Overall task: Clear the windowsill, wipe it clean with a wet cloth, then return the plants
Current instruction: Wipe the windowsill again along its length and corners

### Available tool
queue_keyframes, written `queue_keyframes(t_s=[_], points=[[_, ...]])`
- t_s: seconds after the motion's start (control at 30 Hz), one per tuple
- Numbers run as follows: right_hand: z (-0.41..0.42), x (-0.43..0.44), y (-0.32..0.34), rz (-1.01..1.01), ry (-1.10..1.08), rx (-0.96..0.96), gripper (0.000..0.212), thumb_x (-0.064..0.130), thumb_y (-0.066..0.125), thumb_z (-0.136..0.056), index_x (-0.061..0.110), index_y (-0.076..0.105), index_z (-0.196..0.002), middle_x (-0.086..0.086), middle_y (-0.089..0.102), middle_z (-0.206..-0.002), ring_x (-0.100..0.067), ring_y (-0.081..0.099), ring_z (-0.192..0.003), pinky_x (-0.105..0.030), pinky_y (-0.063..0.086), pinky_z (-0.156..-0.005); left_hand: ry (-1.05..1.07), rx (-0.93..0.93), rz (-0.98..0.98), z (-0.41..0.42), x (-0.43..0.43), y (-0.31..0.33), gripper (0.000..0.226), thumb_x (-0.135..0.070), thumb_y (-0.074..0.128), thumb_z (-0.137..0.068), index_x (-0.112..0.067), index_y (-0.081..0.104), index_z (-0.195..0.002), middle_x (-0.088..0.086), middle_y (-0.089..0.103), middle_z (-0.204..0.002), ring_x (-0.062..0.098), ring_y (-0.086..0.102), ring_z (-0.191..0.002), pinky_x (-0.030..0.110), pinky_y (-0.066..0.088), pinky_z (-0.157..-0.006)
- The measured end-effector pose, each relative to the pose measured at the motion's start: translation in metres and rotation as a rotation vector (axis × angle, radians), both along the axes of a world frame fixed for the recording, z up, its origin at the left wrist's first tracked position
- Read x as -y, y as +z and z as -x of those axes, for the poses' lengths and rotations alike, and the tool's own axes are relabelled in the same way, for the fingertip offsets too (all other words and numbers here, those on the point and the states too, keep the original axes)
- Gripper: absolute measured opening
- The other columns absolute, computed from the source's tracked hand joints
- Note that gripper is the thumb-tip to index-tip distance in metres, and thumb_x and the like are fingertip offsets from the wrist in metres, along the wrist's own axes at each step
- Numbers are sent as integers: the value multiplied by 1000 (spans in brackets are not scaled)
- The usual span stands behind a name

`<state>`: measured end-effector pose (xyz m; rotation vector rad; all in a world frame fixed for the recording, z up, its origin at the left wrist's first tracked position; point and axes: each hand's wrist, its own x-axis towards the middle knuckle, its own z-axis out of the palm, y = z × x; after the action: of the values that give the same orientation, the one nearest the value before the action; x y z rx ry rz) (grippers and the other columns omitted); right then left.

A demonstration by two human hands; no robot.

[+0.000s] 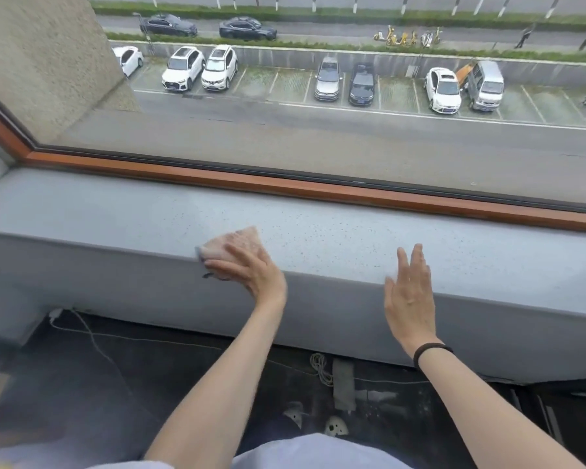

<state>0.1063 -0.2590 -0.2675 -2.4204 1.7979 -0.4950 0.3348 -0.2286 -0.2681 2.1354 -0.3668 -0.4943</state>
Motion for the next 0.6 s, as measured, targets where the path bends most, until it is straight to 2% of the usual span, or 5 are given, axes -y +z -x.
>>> queue_keyframes(t_s=[0.17, 0.27, 0.37, 0.47, 0.6], points=[[-19, -8, 3, -17, -22, 8, 58, 18, 44, -97, 9, 15, -145, -22, 8, -154, -34, 14, -143, -43, 12, -118, -158, -340, 208, 82, -4, 13, 65, -31, 34, -102, -32, -9, -150, 15, -47, -142, 26, -17, -144, 28, 12, -117], [-10, -13, -3, -35, -42, -19, 56, 19, 42, -98, 7, 17, -147, -23, 8, -155, -33, 11, -144, -41, 9, -119, -49, -275, 258, 44, -1, -2, 65, -31, 36, -101, -32, -6, -151, 11, -49, -141, 23, -25, -142, 36, 9, -120], [5, -15, -6, -48, -101, -10, 55, 18, 41, -98, 6, 18, -147, -24, 8, -154, -34, 10, -144, -43, 11, -119, 92, -190, 260, 9, 7, -13, 66, -30, 36, -101, -27, -6, -151, 15, -45, -143, 26, -24, -143, 40, 13, -119], [13, -17, -5, -82, -144, 34, 52, 18, 36, -99, 6, 20, -147, -22, 5, -155, -33, 9, -144, -45, 15, -119, 171, -198, 294, 22, 14, -5, 63, -25, 33, -102, -22, -6, -151, 21, -41, -145, 31, -20, -143, 35, 10, -119], [30, -13, -5, -58, -135, 9, 46, 17, 37, -99, 4, 32, -142, -24, 12, -154, -34, 14, -143, -45, 21, -117, 97, -269, 312, 85, 24, 7, 67, -23, 35, -101, -23, -11, -150, 21, -42, -144, 29, -20, -143, 32, 12, -118]])
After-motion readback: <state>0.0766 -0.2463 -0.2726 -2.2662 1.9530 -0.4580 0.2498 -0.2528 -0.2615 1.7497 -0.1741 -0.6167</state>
